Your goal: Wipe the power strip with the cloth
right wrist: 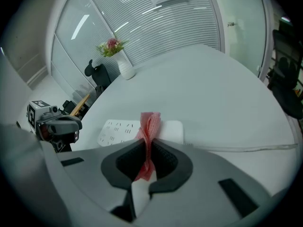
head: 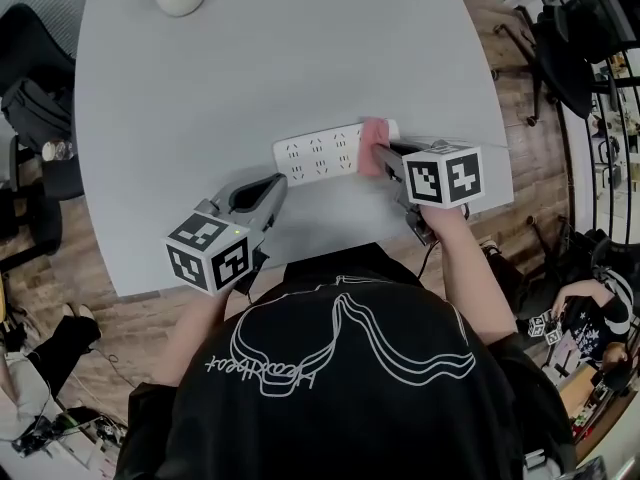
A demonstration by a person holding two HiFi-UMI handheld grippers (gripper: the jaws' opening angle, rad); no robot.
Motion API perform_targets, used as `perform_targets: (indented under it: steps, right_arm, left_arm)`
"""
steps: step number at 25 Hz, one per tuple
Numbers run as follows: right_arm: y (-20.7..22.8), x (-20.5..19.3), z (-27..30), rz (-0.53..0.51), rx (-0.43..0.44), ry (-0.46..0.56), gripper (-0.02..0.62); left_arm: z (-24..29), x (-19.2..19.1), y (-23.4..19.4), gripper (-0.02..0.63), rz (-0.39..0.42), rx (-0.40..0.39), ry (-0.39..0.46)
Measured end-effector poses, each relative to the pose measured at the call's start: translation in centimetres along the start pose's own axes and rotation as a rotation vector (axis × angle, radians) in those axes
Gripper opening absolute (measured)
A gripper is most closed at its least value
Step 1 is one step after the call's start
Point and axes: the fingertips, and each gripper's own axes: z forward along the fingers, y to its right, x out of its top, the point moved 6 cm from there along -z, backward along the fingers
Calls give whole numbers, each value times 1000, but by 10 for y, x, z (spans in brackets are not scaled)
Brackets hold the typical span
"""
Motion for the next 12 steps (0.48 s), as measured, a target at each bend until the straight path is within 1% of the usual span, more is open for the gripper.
perform_targets:
  steps: [6, 12]
  right_arm:
    - [21, -5, -13, 47, -35, 24, 37]
    - [34, -7, -21, 75, -56, 38, 38]
  left_arm:
    - [7, 2, 3, 12, 8, -15, -9]
    - [10, 2, 3, 12, 11, -21, -15]
